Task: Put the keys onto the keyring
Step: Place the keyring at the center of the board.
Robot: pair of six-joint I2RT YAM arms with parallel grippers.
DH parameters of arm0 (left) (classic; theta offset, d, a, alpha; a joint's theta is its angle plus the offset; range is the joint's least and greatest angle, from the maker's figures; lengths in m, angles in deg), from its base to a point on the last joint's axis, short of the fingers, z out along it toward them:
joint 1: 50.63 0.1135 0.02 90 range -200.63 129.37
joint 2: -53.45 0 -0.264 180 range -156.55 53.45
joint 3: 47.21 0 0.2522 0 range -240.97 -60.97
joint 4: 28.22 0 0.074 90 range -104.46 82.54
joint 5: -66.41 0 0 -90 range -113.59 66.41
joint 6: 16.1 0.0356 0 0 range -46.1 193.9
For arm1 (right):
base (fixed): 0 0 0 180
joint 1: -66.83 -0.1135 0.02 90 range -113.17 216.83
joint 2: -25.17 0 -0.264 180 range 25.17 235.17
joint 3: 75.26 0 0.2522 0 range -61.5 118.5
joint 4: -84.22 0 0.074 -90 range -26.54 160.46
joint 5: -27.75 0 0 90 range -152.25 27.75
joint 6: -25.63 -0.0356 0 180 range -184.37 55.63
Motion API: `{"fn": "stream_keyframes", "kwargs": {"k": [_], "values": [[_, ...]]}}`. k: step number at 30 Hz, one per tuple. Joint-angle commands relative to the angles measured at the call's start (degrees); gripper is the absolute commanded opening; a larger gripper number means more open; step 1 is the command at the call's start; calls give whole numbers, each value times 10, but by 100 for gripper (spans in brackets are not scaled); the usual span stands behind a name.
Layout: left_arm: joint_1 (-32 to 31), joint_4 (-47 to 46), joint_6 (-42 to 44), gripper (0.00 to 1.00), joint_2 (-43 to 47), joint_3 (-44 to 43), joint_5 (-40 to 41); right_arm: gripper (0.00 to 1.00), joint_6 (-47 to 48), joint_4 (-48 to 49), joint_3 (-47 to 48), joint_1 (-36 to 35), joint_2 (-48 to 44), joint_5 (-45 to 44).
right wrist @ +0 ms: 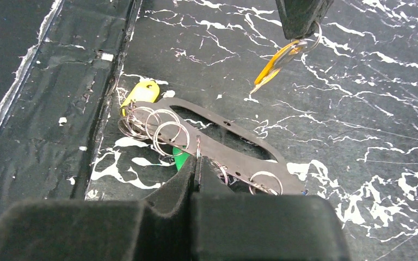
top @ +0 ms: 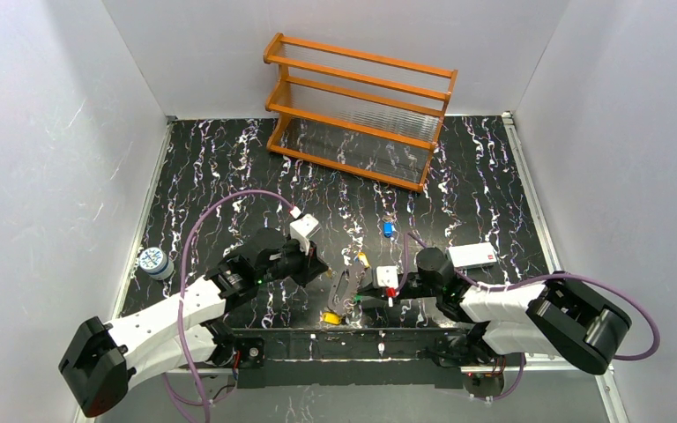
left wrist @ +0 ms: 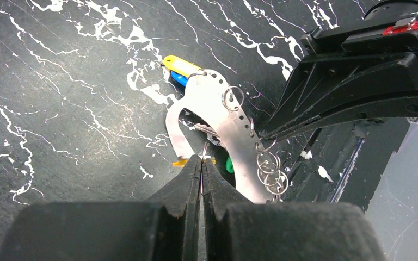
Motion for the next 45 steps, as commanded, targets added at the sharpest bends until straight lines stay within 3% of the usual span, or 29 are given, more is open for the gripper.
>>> {"fn": "stream_keyframes", "kwargs": {"k": [1, 20, 23, 26, 29, 33, 42, 45], "values": [[0, -15, 12, 0, -3, 6, -10, 1, 34, -2, 21, -6, -27, -8], [0, -18, 15, 0, -6, 5, -11, 1, 136, -105, 66, -63, -54, -79], [0, -17, 14, 0, -4, 5, -8, 1, 95, -115, 83, -63, -48, -94], [0, -16, 9, 0, -4, 5, 0, 1, -3, -134, 121, -64, -21, -117], [0, -15, 4, 0, -4, 6, 9, 1, -65, -180, 166, -63, 27, -101], [0, -6, 0, 0, -4, 4, 29, 1, -119, -167, 189, -64, 82, -92], [-1, 41, -3, 0, 9, -4, 101, 1, -133, -174, 198, -61, 112, -165], [-1, 45, -5, 0, 16, -2, 115, 13, -140, -172, 196, -61, 107, -177]]}}
